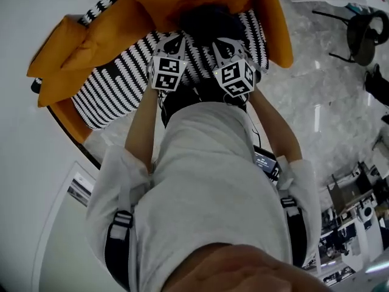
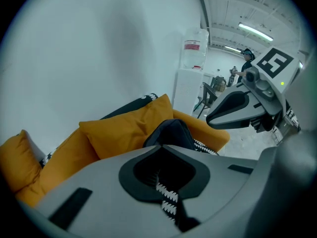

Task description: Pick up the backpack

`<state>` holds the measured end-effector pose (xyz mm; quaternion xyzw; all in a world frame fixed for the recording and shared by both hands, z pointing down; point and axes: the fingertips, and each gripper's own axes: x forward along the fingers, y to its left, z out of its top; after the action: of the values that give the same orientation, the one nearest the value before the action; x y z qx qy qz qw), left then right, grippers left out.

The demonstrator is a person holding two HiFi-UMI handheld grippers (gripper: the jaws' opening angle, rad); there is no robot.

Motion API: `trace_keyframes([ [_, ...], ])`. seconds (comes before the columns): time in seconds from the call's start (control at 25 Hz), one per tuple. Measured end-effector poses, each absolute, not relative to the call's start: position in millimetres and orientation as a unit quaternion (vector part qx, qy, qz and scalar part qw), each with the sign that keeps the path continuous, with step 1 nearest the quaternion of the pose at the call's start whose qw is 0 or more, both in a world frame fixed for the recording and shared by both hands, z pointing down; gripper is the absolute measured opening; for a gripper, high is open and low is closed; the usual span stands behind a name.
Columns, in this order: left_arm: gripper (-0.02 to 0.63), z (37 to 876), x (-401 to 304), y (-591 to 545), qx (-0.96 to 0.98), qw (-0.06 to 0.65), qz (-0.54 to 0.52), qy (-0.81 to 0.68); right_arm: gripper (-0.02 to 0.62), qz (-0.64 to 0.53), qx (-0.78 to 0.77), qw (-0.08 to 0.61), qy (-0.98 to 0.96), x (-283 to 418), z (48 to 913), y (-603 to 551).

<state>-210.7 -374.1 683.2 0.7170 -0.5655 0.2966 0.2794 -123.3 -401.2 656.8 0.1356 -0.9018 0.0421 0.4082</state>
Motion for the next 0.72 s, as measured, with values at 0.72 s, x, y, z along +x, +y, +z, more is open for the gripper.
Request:
trace_keyframes([
  [0.72, 0.014, 765.2, -223.9, -420.9, 0.706, 0.31, 0.365, -0.522, 0.042, -0.004, 0.107, 0.471, -0.876, -145.1, 708.8, -470.6],
])
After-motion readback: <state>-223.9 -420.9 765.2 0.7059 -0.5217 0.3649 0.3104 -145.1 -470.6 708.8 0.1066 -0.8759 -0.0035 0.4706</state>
